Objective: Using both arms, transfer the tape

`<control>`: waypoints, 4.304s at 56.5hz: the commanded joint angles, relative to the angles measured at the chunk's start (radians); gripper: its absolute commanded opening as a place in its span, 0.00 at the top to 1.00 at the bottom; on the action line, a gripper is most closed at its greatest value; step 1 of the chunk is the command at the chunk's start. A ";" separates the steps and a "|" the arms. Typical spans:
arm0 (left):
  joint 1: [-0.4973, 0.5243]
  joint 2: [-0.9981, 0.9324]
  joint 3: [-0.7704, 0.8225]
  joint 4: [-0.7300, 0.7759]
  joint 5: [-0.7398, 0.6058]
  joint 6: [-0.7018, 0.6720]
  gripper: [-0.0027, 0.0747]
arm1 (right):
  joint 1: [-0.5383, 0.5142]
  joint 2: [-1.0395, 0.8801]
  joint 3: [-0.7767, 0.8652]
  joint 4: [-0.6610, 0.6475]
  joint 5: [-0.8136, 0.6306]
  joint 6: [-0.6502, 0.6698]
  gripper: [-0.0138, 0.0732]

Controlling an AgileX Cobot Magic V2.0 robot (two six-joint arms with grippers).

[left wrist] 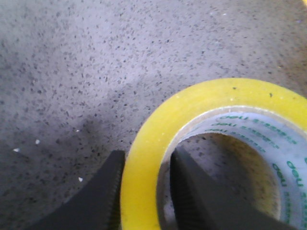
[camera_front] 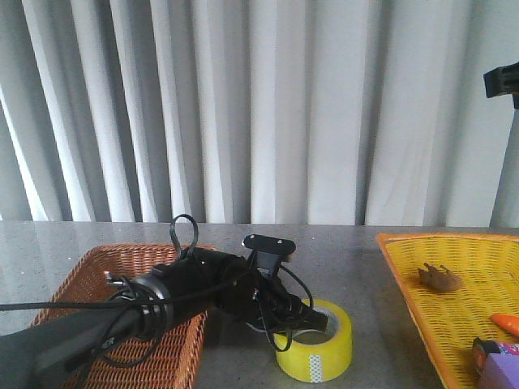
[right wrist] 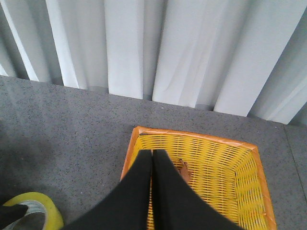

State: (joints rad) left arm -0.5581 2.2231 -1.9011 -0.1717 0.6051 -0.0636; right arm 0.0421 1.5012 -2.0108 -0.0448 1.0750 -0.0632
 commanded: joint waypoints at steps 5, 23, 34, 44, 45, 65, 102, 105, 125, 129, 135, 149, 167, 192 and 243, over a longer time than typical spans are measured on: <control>0.006 -0.239 -0.035 0.098 -0.117 -0.005 0.97 | -0.006 -0.029 -0.027 -0.003 -0.068 0.002 0.85; 0.190 -0.512 -0.035 0.148 -0.085 -0.080 0.97 | -0.006 -0.029 -0.027 -0.003 -0.068 0.002 0.85; 0.329 -0.562 -0.035 0.148 0.053 -0.019 0.97 | -0.006 -0.029 -0.027 -0.003 -0.068 0.002 0.85; 0.369 -0.537 -0.033 0.148 0.154 0.076 0.97 | -0.006 -0.029 -0.027 -0.003 -0.068 0.002 0.85; 0.371 -0.533 -0.033 0.148 0.160 0.077 0.97 | -0.006 -0.029 -0.027 -0.003 -0.068 0.002 0.85; 0.407 -0.467 0.192 0.135 0.062 0.071 0.97 | -0.006 -0.029 -0.027 -0.003 -0.067 0.002 0.85; 0.407 -0.420 0.436 0.152 -0.122 -0.031 0.95 | -0.006 -0.029 -0.027 -0.003 -0.067 0.002 0.85; 0.407 -0.403 0.436 0.150 -0.116 -0.031 0.94 | -0.006 -0.029 -0.027 -0.003 -0.067 0.002 0.85; 0.407 -0.380 0.429 0.139 -0.091 -0.058 0.80 | -0.006 -0.029 -0.027 -0.003 -0.067 0.002 0.85; 0.407 -0.380 0.419 0.139 -0.080 -0.078 0.74 | -0.006 -0.029 -0.027 -0.003 -0.067 0.002 0.85; 0.407 -0.380 0.381 0.139 -0.043 -0.083 0.64 | -0.006 -0.029 -0.027 -0.003 -0.067 0.002 0.85; 0.407 -0.383 0.184 0.139 0.127 -0.079 0.43 | -0.006 -0.029 -0.027 -0.003 -0.067 0.002 0.85; 0.407 -0.585 0.047 0.138 0.110 -0.048 0.69 | -0.006 -0.029 -0.027 -0.003 -0.067 0.002 0.85; 0.407 -0.908 0.047 0.140 0.125 0.014 0.97 | -0.006 -0.029 -0.027 -0.003 -0.067 0.002 0.85; 0.407 -1.080 0.108 0.197 0.197 0.004 0.97 | -0.006 -0.029 -0.027 -0.003 -0.067 0.002 0.85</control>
State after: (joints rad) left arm -0.1534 1.2409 -1.8070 0.0114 0.8575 -0.0524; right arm 0.0421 1.5012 -2.0108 -0.0448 1.0769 -0.0623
